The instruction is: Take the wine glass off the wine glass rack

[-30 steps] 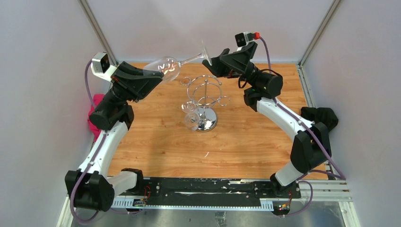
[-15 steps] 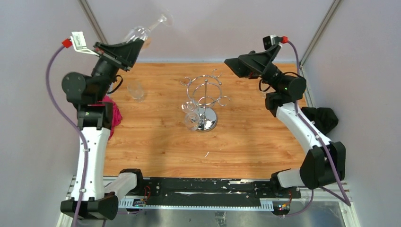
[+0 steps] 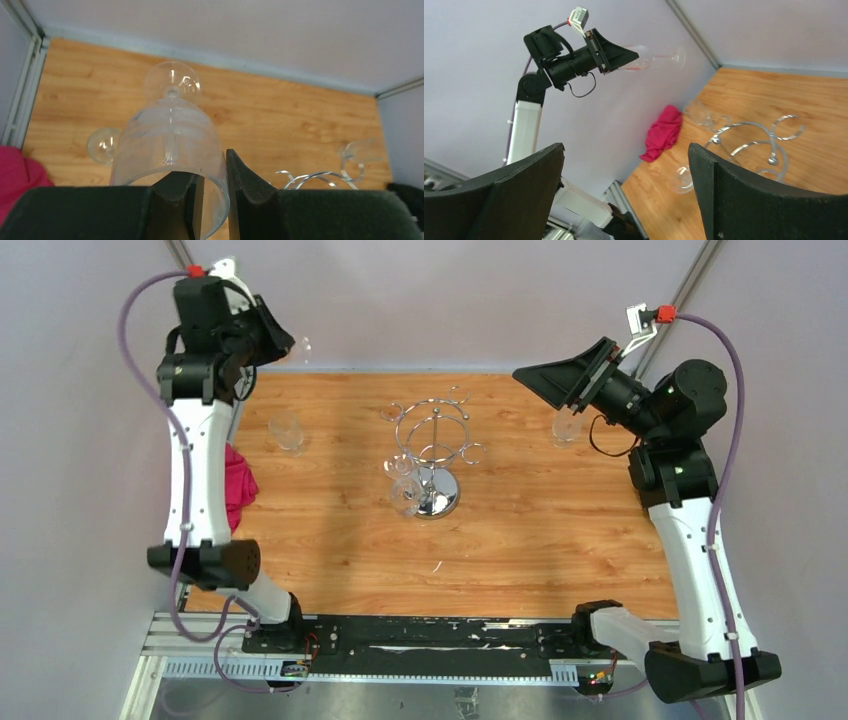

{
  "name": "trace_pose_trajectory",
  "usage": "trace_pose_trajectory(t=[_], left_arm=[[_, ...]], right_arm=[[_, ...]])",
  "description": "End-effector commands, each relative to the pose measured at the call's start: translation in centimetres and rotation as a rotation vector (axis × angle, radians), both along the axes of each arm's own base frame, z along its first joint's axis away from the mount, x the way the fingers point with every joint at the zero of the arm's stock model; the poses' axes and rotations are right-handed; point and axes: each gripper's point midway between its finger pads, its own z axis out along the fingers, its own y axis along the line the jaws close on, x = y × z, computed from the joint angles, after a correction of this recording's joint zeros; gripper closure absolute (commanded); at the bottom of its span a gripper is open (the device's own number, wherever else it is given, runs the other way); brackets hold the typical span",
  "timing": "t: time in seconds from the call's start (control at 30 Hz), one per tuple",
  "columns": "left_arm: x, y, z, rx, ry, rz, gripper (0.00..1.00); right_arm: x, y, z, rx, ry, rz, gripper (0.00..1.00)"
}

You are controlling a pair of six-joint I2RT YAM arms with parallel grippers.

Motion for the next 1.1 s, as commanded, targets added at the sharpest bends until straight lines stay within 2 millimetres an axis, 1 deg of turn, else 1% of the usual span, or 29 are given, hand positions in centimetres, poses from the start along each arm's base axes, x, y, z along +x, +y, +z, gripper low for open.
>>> trace_pose_trajectory(t=[0.0, 0.03, 0.07, 0.17, 0.27, 0.4, 0.57, 0.67, 0.73, 0.83, 0.97, 1.07], left_arm=[[0.4, 0.9, -8.7, 0.139, 0.337, -0.046, 1.0], [0.5, 1.0, -9.5, 0.17, 0.369, -0.045, 1.0], [0.9, 1.7, -10.9, 0.21, 0.418, -0.024, 1.0], [2.0, 0.3, -14.3, 0.247, 0.51, -0.08, 1.0], [2.9, -0.4, -16.6, 0.264, 0.564, -0.104, 1.0], [3.7, -1.9, -19.4, 0.254, 0.625, -0.17, 1.0], [4.6, -2.4, -21.6, 0.256, 0.673, -0.18, 1.0], [5.1, -2.6, -22.4, 0.249, 0.685, -0.192, 1.0], [5.6, -3.0, -23.0, 0.238, 0.689, -0.207, 1.0], [6.3, -3.1, -23.9, 0.237, 0.7, -0.205, 1.0], [7.6, -3.5, -24.6, 0.217, 0.676, -0.203, 1.0], [8.2, -3.6, -25.6, 0.21, 0.691, -0.204, 1.0]], right_arm=[[1.6, -2.2, -5.5, -0.2, 0.109, -0.147, 0.01], [1.8, -2.3, -5.9, -0.205, 0.122, -0.153, 0.01], [1.9, -2.4, -6.2, -0.208, 0.129, -0.154, 0.01], [2.4, -2.5, -7.2, -0.214, 0.158, -0.161, 0.01], [2.7, -2.6, -8.0, -0.219, 0.175, -0.165, 0.01], [3.0, -2.7, -8.7, -0.225, 0.19, -0.171, 0.01], [3.2, -2.7, -9.4, -0.232, 0.204, -0.17, 0.01], [3.3, -2.6, -9.9, -0.235, 0.215, -0.166, 0.01], [3.4, -2.7, -10.0, -0.235, 0.213, -0.169, 0.01], [3.4, -2.7, -10.1, -0.239, 0.21, -0.171, 0.01], [3.4, -2.7, -10.4, -0.241, 0.215, -0.173, 0.01], [3.6, -2.7, -10.8, -0.242, 0.223, -0.173, 0.01]])
